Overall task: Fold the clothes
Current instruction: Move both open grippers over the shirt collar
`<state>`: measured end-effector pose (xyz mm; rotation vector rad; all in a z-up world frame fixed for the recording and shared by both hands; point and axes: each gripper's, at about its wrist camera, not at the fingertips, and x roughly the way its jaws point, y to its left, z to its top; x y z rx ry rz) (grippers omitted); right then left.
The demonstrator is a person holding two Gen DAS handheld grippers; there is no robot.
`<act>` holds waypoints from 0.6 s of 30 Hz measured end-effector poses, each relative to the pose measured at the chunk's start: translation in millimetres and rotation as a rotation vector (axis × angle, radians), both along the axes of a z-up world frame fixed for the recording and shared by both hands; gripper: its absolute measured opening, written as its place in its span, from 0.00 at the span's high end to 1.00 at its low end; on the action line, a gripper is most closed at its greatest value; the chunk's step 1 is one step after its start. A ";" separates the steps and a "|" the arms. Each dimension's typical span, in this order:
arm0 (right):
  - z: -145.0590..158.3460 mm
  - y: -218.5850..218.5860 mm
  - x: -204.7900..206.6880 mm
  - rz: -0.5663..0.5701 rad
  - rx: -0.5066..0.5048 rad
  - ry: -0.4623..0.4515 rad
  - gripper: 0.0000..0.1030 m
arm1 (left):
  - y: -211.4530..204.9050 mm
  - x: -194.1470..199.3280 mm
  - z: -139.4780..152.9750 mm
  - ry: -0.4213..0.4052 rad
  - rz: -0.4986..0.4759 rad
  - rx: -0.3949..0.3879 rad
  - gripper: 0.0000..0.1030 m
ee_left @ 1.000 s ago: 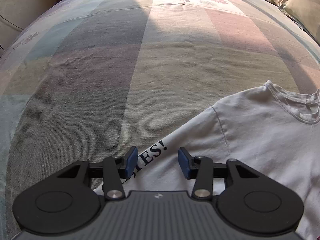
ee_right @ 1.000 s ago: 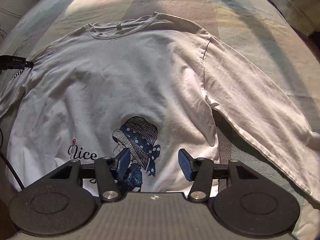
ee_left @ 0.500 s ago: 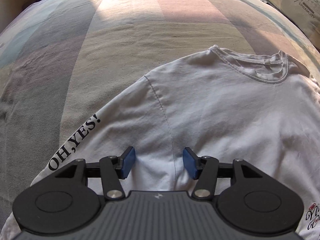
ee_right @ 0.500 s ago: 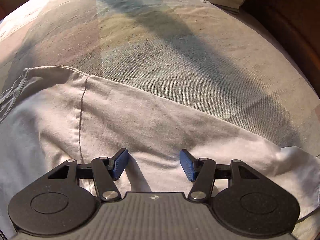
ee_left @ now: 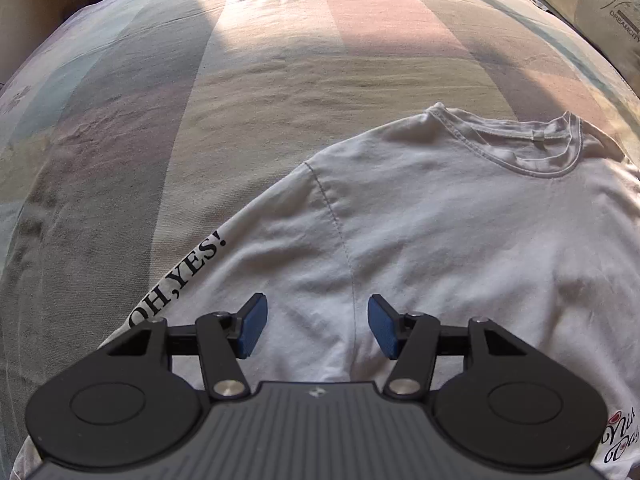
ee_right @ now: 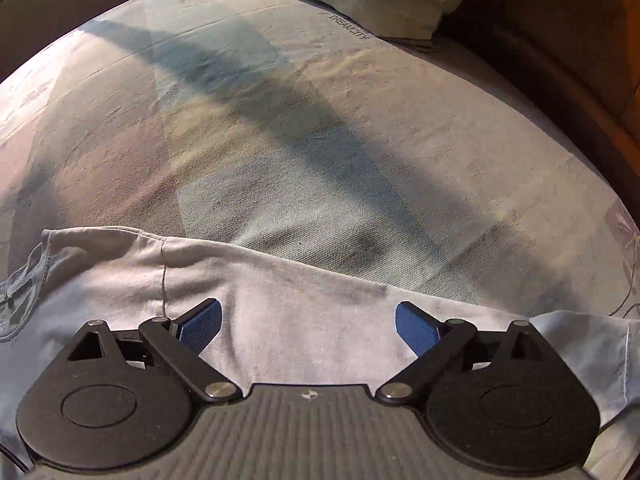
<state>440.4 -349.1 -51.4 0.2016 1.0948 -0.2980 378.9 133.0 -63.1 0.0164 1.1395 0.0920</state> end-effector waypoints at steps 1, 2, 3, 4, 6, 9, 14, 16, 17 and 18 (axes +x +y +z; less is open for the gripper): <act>-5.5 1.9 -8.8 -0.024 -0.007 0.012 0.06 | -0.1 -4.5 -3.5 0.002 0.015 0.007 0.44; -14.2 0.7 -13.4 -0.047 -0.012 0.022 0.06 | 1.7 -7.6 -8.7 0.013 0.037 0.001 0.44; -24.3 -1.8 -16.2 -0.070 -0.016 0.030 0.06 | 3.7 -10.5 -13.9 0.024 0.059 -0.006 0.44; -35.2 -7.6 -16.5 -0.100 -0.001 0.043 0.06 | 7.5 -11.5 -18.5 0.020 0.078 -0.028 0.43; -45.8 -18.0 -12.2 -0.123 -0.014 0.010 0.00 | 10.0 -8.9 -21.1 0.001 0.059 -0.030 0.35; -49.0 -41.0 10.5 -0.148 -0.027 -0.037 0.00 | 13.6 5.6 -23.8 -0.004 0.026 -0.025 0.24; -41.1 -68.6 41.2 -0.170 -0.012 -0.027 0.00 | 23.4 29.9 -16.5 -0.003 0.046 -0.050 0.26; -26.1 -54.6 36.6 -0.146 0.017 -0.029 0.02 | 23.8 27.4 -5.7 -0.018 0.051 -0.061 0.27; -18.6 -47.6 34.4 -0.133 0.031 -0.029 0.02 | 22.9 23.6 -0.6 -0.021 0.052 -0.072 0.27; -11.0 -40.6 32.1 -0.121 0.045 -0.030 0.02 | 22.1 19.9 4.3 -0.023 0.052 -0.082 0.26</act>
